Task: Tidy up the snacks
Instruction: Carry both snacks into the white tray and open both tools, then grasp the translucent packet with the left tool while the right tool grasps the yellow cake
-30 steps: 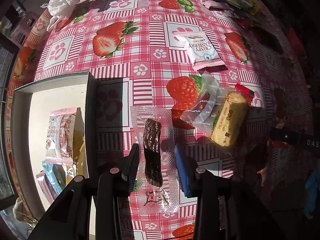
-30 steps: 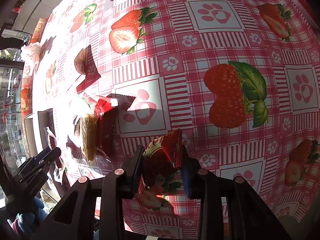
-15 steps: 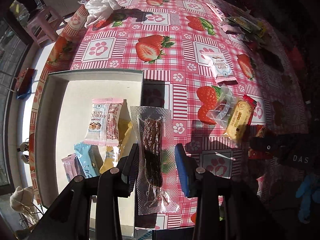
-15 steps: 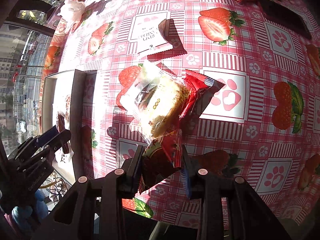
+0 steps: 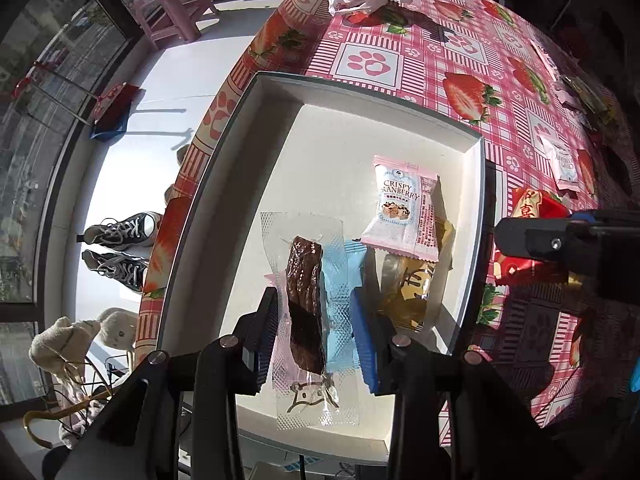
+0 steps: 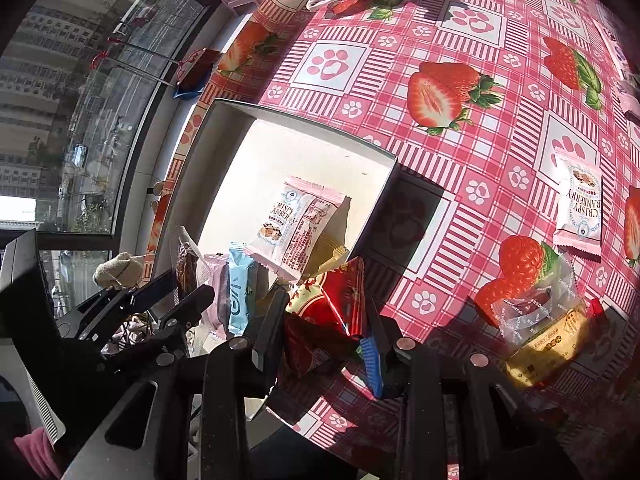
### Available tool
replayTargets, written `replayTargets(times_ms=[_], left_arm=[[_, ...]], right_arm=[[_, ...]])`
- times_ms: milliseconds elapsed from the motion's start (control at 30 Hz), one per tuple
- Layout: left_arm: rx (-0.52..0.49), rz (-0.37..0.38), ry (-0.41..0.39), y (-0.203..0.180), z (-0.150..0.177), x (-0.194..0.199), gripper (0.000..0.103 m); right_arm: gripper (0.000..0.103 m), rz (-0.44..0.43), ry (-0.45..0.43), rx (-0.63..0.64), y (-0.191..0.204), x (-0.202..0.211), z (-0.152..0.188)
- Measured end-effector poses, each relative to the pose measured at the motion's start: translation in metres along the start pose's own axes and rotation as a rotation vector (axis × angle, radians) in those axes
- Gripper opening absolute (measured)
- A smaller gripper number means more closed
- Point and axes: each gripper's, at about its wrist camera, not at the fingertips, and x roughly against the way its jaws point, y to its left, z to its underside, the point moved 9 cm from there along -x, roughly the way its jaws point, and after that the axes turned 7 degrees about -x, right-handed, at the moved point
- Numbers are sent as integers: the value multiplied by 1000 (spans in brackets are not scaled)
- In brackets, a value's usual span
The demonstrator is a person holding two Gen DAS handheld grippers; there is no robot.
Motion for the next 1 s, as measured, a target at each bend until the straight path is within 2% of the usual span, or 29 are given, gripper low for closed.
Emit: replayTargets(times_ms=[233,267,300,333,367,433,567,667,800,900,1000], left_arm=[[17,-10,37,15,8,-13,45],[14,-4,41,14,8,-15,48],[10,-3,44,13,7,-16,57],[6,-7,44,12,7,-16,63],[0,-14,40,11,6,-16,69],[-14,-21,35,8,3,-16,71],[-41,-11,42,-4,-3,-16,72],[-74,-10,30,-18,-10,-11,75],[-134,19,16,-41,-19,-5,78],[-183,47,16,-63,-24,-1,78],[-240,64,13,-87,-29,2,78]], right_arm=[[36,-26,61,33,35,-29,-9],[39,-23,73,33,37,-32,-9],[46,-19,82,30,37,-34,-9],[70,-18,88,24,36,-35,-8],[90,-17,89,13,34,-34,-7],[97,0,73,-11,26,-32,-8],[97,56,61,-110,-15,-19,-1],[97,131,1,-218,-65,0,6],[97,229,-84,-476,-162,35,30],[97,266,-65,-680,-225,44,56],[97,244,-52,-796,-255,44,72]])
